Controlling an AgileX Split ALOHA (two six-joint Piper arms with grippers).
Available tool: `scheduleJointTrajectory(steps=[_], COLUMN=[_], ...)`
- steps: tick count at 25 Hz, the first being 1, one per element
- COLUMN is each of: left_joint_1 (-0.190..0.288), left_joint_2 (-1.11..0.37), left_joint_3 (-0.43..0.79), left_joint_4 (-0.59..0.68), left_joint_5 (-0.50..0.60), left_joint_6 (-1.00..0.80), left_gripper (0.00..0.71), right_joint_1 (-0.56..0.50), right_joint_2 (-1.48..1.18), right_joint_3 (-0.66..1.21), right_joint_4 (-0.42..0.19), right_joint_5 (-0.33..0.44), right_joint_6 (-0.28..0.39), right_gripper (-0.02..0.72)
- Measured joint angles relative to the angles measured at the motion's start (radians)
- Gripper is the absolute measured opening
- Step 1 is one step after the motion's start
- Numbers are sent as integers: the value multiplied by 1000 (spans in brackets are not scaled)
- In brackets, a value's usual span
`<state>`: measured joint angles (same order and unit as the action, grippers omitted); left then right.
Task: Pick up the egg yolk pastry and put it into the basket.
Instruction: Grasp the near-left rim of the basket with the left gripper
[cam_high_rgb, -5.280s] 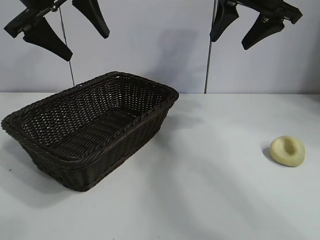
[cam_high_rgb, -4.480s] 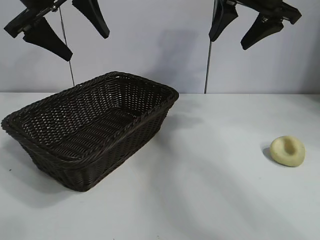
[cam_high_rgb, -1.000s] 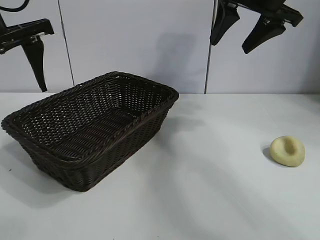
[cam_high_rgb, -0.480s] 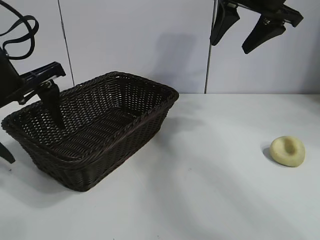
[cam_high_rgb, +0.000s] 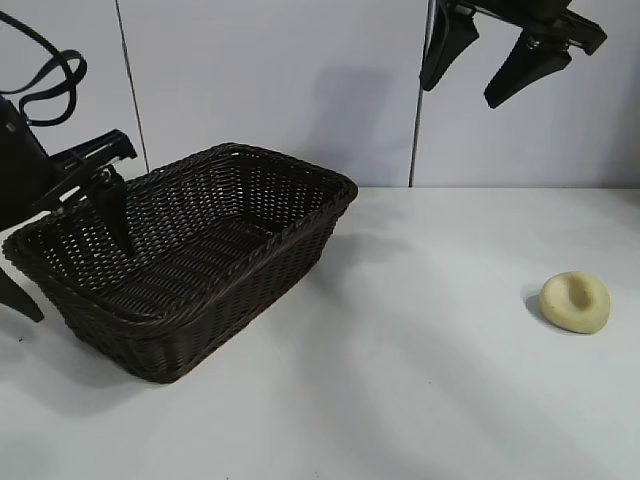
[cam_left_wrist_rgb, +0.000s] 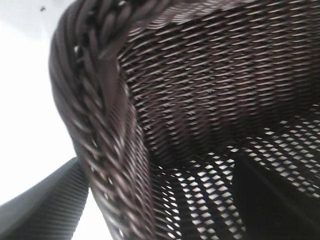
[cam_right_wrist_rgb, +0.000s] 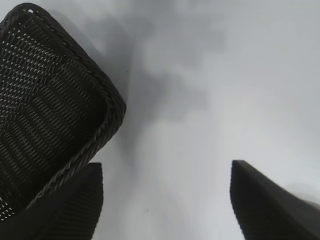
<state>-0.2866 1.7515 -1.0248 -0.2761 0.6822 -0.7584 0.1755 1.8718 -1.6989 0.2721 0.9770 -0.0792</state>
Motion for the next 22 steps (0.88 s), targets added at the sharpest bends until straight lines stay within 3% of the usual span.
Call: scheduleJointTrajectory(steps=[15,17,22], left_joint_1=[0,0,0], left_joint_2=[32,32,32], left_joint_3=[0,0,0], left_joint_4=[30,31,34], left_joint_5=[-59,-60,-58], left_joint_6=[-38,-45,-64], left_gripper=[551,467,157], right_joint_1=[0,0,0], right_joint_2=[0,0,0], right_joint_3=[0,0,0], right_joint_4=[0,0,0], right_joint_5=[0,0,0], right_joint_6=[0,0,0], right_gripper=[519,519,519])
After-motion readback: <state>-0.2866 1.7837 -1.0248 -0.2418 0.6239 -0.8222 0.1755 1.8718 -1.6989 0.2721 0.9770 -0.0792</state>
